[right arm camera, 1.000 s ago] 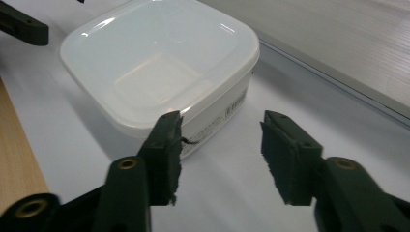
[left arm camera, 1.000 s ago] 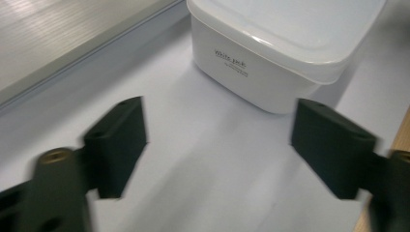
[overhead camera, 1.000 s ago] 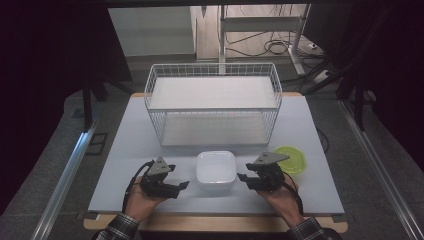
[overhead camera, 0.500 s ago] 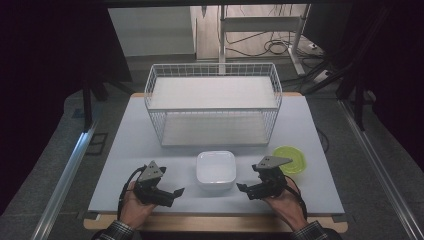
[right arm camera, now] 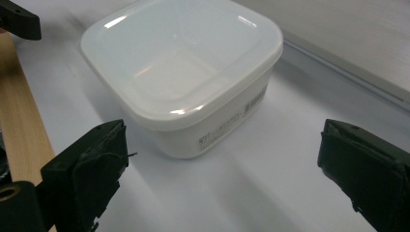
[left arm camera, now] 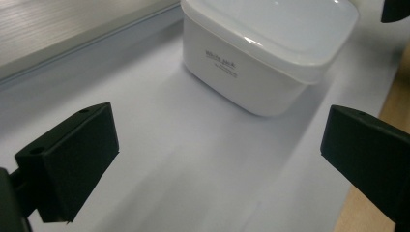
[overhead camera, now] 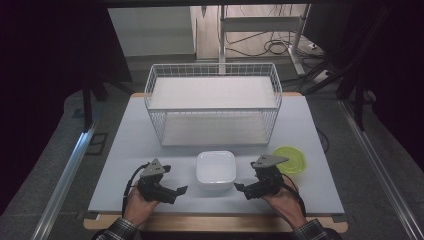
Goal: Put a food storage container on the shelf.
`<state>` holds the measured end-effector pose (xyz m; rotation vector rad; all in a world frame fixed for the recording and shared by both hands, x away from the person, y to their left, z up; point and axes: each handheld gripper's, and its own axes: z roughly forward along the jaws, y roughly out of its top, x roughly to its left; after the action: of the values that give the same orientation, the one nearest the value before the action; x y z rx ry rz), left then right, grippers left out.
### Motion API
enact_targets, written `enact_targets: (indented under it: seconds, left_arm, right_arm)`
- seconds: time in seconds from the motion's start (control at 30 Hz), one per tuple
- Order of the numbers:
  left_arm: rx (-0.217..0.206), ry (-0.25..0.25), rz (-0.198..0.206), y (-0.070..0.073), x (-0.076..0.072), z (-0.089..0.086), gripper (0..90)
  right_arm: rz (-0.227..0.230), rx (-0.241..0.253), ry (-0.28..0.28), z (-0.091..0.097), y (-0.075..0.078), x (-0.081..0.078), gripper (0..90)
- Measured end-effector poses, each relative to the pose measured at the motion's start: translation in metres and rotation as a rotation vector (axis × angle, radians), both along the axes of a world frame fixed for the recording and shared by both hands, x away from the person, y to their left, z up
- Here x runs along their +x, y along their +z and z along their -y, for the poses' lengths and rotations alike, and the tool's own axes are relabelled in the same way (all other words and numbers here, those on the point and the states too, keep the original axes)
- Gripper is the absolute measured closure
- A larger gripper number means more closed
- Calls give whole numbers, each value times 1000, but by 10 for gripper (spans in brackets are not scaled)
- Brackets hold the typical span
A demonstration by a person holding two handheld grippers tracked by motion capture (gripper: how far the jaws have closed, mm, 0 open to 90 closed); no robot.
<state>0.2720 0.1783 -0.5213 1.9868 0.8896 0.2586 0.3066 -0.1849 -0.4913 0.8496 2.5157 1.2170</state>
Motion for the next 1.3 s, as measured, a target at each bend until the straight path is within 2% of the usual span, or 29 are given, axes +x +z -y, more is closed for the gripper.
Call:
enact_targets:
  seconds: [0.1, 0.17, 0.23, 0.33, 0.37, 0.47, 0.5, 0.57, 0.73, 0.77, 1.03, 1.1, 1.27, 1.3]
  left_arm:
    - [24, 22, -2, 5, 4, 9, 0]
    - [14, 16, -9, 6, 7, 13, 0]
    - [20, 17, -11, 8, 10, 17, 3]
    - [28, 30, -10, 9, 12, 21, 18]
    - [31, 35, -6, 10, 14, 23, 31]
    - [42, 34, -1, 11, 16, 26, 62]
    - [35, 35, 5, 13, 18, 28, 77]
    - [21, 30, 3, 14, 21, 29, 106]
    - [10, 5, 2, 17, 27, 32, 139]
    - [11, -9, -1, 17, 30, 35, 144]
    - [-22, -65, -64, 14, 44, 50, 133]
    - [-40, -87, -100, 13, 47, 52, 128]
    - [-63, -124, -132, 11, 47, 54, 147]
    - [-50, -129, -124, 12, 44, 55, 145]
  right_arm:
    - [1, -28, -28, -4, 2, 3, 26]
    - [-21, -19, -49, -6, 1, 6, 23]
    - [-48, -1, -65, -7, 0, 9, 23]
    - [-64, 19, -73, -9, 2, 11, 23]
    - [-74, 27, -75, -10, 4, 11, 38]
    - [-66, 18, -76, -12, 6, 11, 71]
    - [-48, 10, -81, -14, 9, 10, 110]
    - [-45, 16, -81, -15, 11, 11, 145]
    - [-64, 32, -77, -18, 12, 16, 197]
    - [-87, 41, -77, -20, 10, 21, 212]
    - [-139, 49, -74, -25, 7, 36, 246]
    - [-181, 63, -72, -27, 4, 39, 259]
    - [-226, 84, -65, -27, 3, 40, 282]
    - [-271, 110, -46, -28, 2, 40, 305]
